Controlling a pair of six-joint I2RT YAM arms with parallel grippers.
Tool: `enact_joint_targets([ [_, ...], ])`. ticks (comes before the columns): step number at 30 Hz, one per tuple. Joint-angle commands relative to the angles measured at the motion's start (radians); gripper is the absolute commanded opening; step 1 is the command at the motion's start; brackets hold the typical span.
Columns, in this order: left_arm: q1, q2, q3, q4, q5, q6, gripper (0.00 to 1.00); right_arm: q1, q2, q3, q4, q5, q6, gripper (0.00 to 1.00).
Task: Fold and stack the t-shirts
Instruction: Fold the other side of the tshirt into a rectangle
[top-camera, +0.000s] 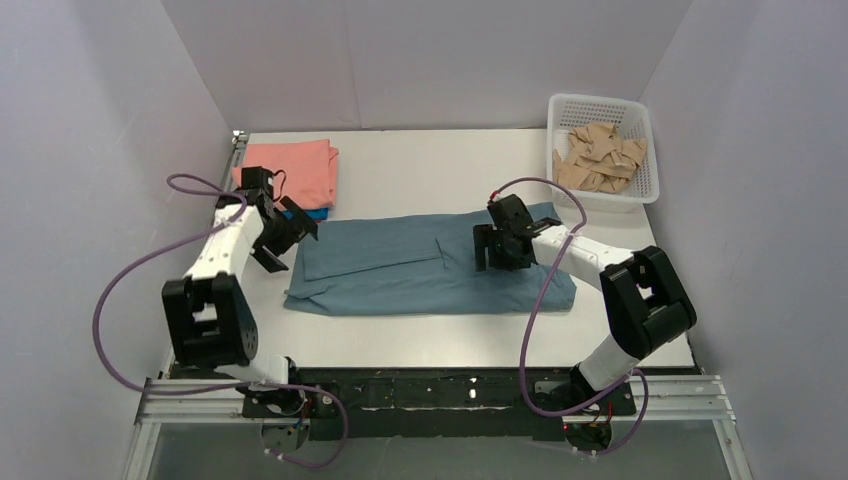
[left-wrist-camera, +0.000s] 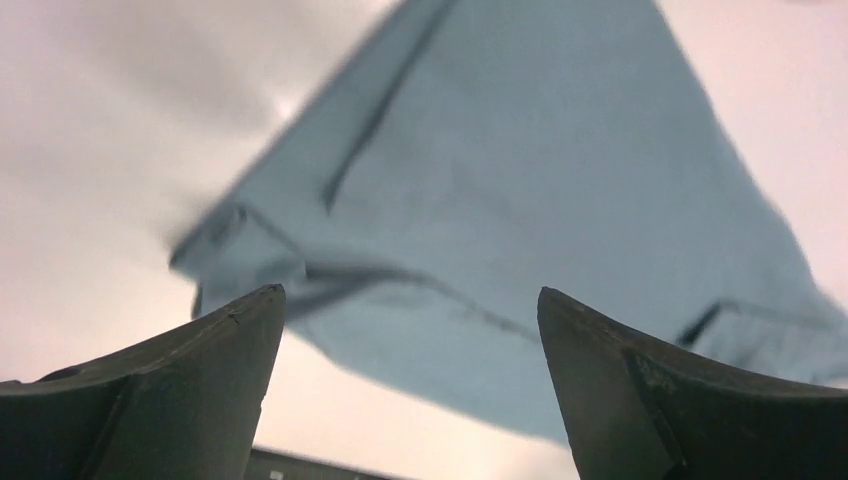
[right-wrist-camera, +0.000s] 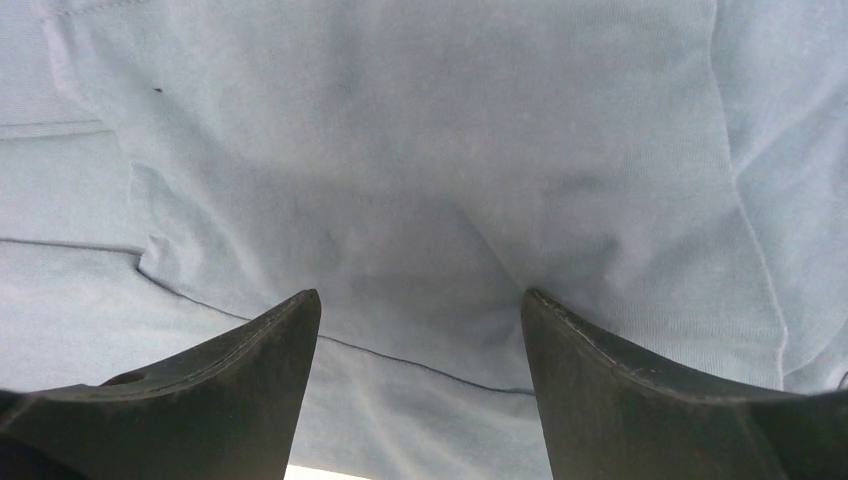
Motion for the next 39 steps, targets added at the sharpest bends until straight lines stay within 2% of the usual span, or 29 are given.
enact_joint_targets([
  [1,-0.082,-0.212,-0.175,-0.198,0.062,-0.031,0.98,-0.010,-0.031,-0.036,-0.031,0.045,0.022,0.82],
  [4,-0.143,-0.302,-0.257,-0.273,-0.057,-0.111,0.98,-0.017,-0.022,-0.070,-0.039,0.058,0.033,0.82],
  [9,-0.128,-0.357,-0.304,-0.305,-0.266,-0.155,0.96,-0.030,-0.038,-0.124,-0.016,0.034,0.043,0.82],
  [12,-0.086,-0.311,-0.306,-0.278,-0.245,-0.179,0.85,-0.035,-0.040,-0.128,-0.020,0.030,0.044,0.81],
  [15,-0.064,-0.263,-0.295,-0.261,-0.247,-0.197,0.80,-0.037,-0.038,-0.122,-0.021,0.020,0.041,0.81],
  [24,-0.063,-0.153,-0.236,-0.246,-0.258,-0.250,0.47,-0.037,-0.022,-0.113,-0.021,0.001,0.033,0.81],
  [30,-0.062,-0.101,-0.197,-0.245,-0.245,-0.260,0.02,-0.039,-0.020,-0.109,-0.029,0.004,0.032,0.81],
  [31,-0.062,-0.093,-0.190,-0.246,-0.244,-0.260,0.00,-0.038,-0.021,-0.109,-0.029,0.004,0.033,0.81],
  [39,-0.063,-0.051,-0.091,-0.276,-0.284,-0.258,0.00,-0.039,-0.021,-0.097,-0.046,0.011,0.036,0.80],
])
